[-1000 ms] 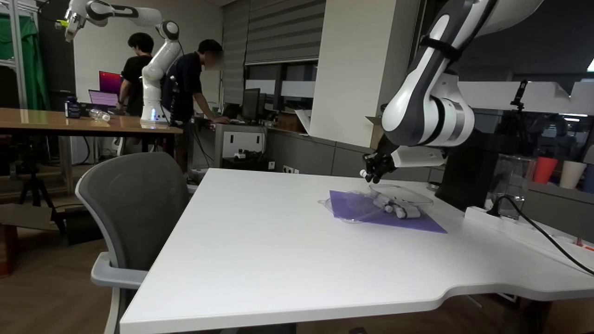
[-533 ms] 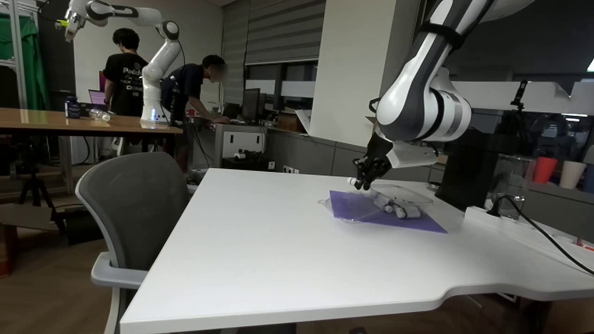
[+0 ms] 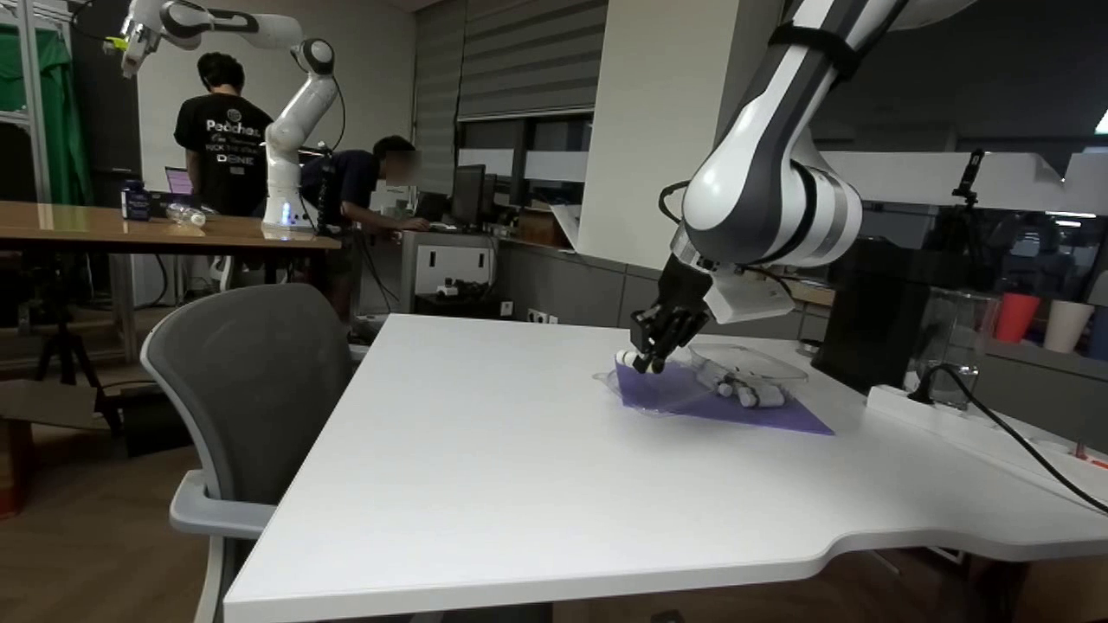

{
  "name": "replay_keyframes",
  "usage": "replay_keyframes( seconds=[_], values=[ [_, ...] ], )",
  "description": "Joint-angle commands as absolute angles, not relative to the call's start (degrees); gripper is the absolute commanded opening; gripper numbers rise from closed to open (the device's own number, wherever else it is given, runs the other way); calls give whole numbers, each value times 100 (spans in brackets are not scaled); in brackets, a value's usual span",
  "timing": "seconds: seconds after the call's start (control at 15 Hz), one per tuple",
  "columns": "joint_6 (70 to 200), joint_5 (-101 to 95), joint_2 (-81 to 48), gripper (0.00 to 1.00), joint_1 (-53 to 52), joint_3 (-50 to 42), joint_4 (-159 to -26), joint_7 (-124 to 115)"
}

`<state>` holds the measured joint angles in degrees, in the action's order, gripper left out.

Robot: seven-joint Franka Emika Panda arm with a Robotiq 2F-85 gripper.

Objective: Remove one bottle from the clear bowl and put it on the table

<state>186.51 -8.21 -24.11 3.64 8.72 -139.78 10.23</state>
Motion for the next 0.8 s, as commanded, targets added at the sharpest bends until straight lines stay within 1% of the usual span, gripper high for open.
replay_keyframes(
  seconds=[0.0, 0.2, 0.27, 0.33, 0.53, 0.6, 0.73],
  values=[
    [18559, -993, -2502, 7, 589, 1217, -14012, 1116],
    [18516, -1055, -2639, 7, 617, 1326, -13988, 1193],
    [18505, -1059, -2667, 52, 608, 1325, -13988, 1218],
    [18492, -1068, -2694, 53, 625, 1349, -13988, 1242],
    [18458, -1104, -2698, 72, 692, 1415, -14001, 1305],
    [18454, -1125, -2685, 80, 724, 1442, -14008, 1309],
    [18459, -1127, -2618, 92, 762, 1466, -14029, 1311]
  ],
)
